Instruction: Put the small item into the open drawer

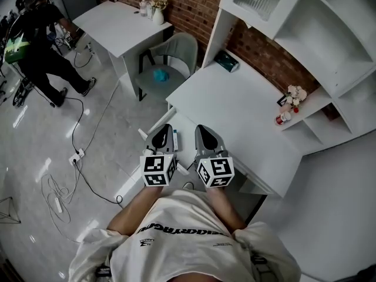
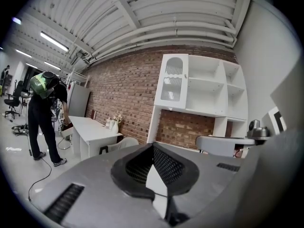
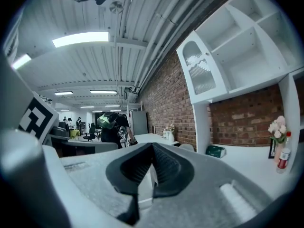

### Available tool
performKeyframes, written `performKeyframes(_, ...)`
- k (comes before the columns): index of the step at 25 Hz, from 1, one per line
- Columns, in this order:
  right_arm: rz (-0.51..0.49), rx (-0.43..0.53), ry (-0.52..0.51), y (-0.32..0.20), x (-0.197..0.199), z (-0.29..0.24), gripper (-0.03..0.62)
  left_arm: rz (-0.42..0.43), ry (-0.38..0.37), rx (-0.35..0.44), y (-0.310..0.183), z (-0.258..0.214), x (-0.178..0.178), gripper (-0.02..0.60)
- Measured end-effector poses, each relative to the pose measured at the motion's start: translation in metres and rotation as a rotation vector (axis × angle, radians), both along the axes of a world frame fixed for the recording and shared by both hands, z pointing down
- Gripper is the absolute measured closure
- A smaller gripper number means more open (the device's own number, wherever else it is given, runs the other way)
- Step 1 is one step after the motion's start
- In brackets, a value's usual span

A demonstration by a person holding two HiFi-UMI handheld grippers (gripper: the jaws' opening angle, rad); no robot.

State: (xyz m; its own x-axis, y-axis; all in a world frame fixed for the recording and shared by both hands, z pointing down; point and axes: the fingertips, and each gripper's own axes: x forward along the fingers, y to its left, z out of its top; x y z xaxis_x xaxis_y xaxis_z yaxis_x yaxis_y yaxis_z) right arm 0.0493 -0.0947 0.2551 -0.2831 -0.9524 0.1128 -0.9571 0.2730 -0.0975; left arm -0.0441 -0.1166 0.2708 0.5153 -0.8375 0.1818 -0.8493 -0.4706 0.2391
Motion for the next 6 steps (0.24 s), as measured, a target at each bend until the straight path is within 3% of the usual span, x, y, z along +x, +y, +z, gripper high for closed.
performKeyframes(6, 0.0, 0.012, 0.002, -0.0098, 0.0064, -0.0016, 0.597, 0.008, -0.028, 0.055, -0.0073, -0.0042, 0.0072, 0.584)
